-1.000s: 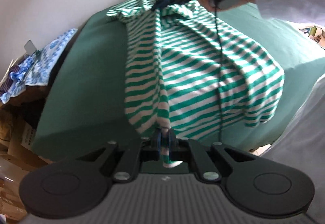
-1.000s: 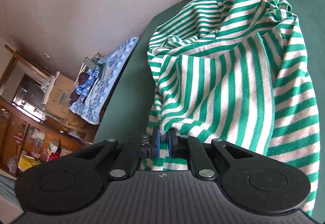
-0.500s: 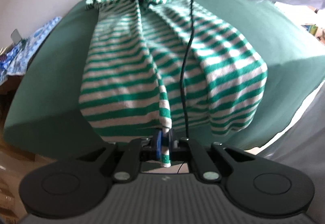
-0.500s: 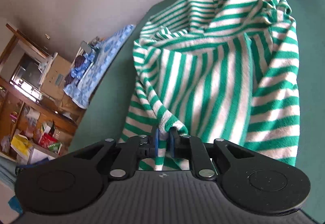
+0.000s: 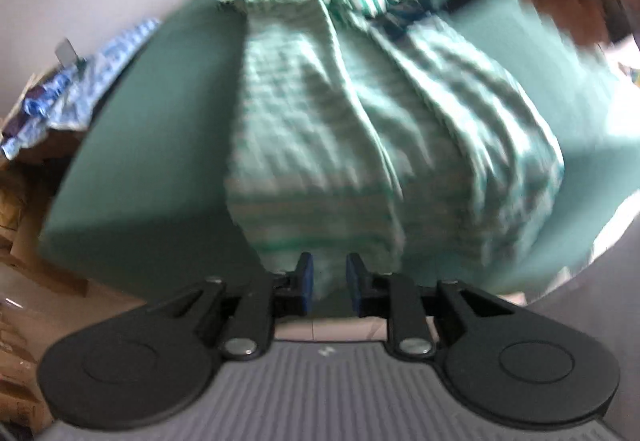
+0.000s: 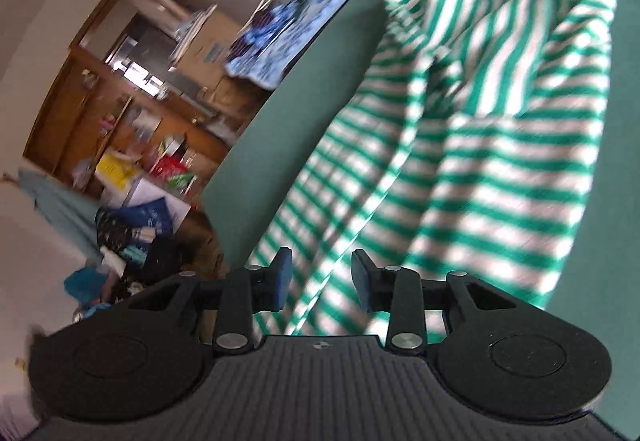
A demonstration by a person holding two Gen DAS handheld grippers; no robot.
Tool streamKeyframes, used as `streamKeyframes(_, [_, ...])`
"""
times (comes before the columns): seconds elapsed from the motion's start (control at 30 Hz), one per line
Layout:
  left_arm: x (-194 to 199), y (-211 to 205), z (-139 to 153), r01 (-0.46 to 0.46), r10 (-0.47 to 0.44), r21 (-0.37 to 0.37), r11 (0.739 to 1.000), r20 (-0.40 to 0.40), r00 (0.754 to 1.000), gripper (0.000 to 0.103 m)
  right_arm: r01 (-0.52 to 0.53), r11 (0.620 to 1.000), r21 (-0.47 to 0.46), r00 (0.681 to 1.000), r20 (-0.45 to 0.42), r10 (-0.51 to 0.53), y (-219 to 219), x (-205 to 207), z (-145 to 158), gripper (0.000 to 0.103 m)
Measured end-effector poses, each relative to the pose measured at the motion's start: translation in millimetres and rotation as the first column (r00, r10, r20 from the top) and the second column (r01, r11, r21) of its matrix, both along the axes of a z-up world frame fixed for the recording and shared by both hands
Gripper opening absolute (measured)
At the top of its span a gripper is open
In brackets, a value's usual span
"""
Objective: Fold clothes
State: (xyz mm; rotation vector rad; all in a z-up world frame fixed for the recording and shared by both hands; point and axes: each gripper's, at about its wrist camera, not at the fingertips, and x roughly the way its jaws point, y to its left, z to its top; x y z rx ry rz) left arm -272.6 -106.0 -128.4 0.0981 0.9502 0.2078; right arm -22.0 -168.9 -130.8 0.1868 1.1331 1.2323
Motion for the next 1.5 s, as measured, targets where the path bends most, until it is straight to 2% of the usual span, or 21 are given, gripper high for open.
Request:
streamKeyframes(0.1, [31,4,-3,0.043,-0.044,0.057,0.997,0.018,0.999,0.025,-0.018,1.0,-0.018,1.0,-0.004,0.018,13,-14,-11,0.036])
streamKeyframes(0.17, [45,9,-12,0.06,-0.06,0.085,0.995,-0.008,0.998,0.025,-0.009,0.999,-0.051,1.0,0.022,0.01,18,-19,-11,0.036])
streamKeyframes(0.27, [42,18,-13,0.091,-0.091,0.083,0.992,0.003,0.996,0.031,0.046,0.998,-0.032,0.995,0.085,-0.043,4,-20,1,0.036])
streamKeyframes(0.37, [32,26,-12,0.134,-0.135,0.08,0.988,0.005,0.991,0.036,0.139,0.99,-0.02,0.983,0.126,-0.136,-3,-6,7,0.042])
streamKeyframes(0.47, [33,36,-9,0.192,-0.192,0.036,0.981,-0.008,0.981,0.035,0.275,0.961,-0.003,0.958,0.083,-0.274,-1,19,6,0.049])
streamKeyframes(0.57, [38,44,0,0.278,-0.278,0.007,0.96,0.023,0.96,0.033,0.409,0.913,-0.001,0.912,-0.032,-0.409,12,46,-1,0.051])
streamKeyframes(0.63, [43,50,2,0.327,-0.327,0.002,0.945,0.05,0.944,0.033,0.509,0.86,-0.038,0.854,-0.101,-0.51,22,62,-8,0.055])
streamKeyframes(0.7, [49,57,1,0.372,-0.371,-0.007,0.928,0.06,0.927,0.034,0.59,0.804,-0.072,0.797,-0.111,-0.594,30,70,-12,0.053])
streamKeyframes(0.77, [53,63,-5,0.413,-0.413,0.006,0.911,0.038,0.91,0.033,0.635,0.764,-0.118,0.761,-0.077,-0.644,37,75,-12,0.036])
streamKeyframes(0.83, [55,77,-4,0.455,-0.455,-0.009,0.891,0.021,0.89,0.033,0.649,0.756,-0.091,0.755,-0.052,-0.654,30,70,0,0.036])
streamKeyframes(0.9, [56,95,10,0.492,-0.489,-0.021,0.871,0.069,0.869,0.035,0.657,0.752,-0.054,0.752,-0.028,-0.658,20,63,13,0.04])
streamKeyframes(0.97, [71,110,24,0.526,-0.524,0.003,0.85,0.107,0.845,0.038,0.703,0.711,-0.037,0.712,0.052,-0.701,9,61,25,0.048])
streamKeyframes(1.03, [94,122,36,0.546,-0.544,0.029,0.837,0.141,0.827,0.037,0.738,0.674,-0.039,0.67,0.165,-0.724,5,68,30,0.048])
streamKeyframes(1.07, [109,125,38,0.55,-0.548,0.035,0.835,0.149,0.823,0.034,0.745,0.666,-0.041,0.658,0.215,-0.722,7,75,30,0.048])
streamKeyframes(1.1, [124,126,39,0.551,-0.55,0.039,0.834,0.154,0.821,0.031,0.748,0.662,-0.045,0.649,0.257,-0.716,10,83,28,0.048])
streamKeyframes(1.23, [177,113,27,0.562,-0.556,0.014,0.827,0.166,0.814,0.031,0.737,0.674,-0.042,0.646,0.334,-0.686,29,110,14,0.047])
streamKeyframes(1.33, [204,95,9,0.552,-0.55,0.033,0.833,0.15,0.821,0.031,0.727,0.685,-0.053,0.639,0.416,-0.647,51,124,8,0.047])
streamKeyframes(1.4, [215,89,1,0.541,-0.537,0.012,0.841,0.151,0.83,0.031,0.706,0.704,-0.078,0.657,0.442,-0.611,62,137,5,0.04])
streamKeyframes(1.43, [219,87,-1,0.54,-0.534,-0.001,0.842,0.148,0.833,0.031,0.69,0.718,-0.088,0.673,0.442,-0.592,66,146,5,0.018])
streamKeyframes(1.47, [223,85,-4,0.54,-0.533,-0.013,0.842,0.144,0.834,0.031,0.683,0.725,-0.09,0.679,0.445,-0.584,67,150,7,0.004])
streamKeyframes(1.5, [225,82,-7,0.545,-0.538,-0.02,0.838,0.135,0.832,0.031,0.679,0.729,-0.09,0.681,0.448,-0.579,66,152,10,0.003])
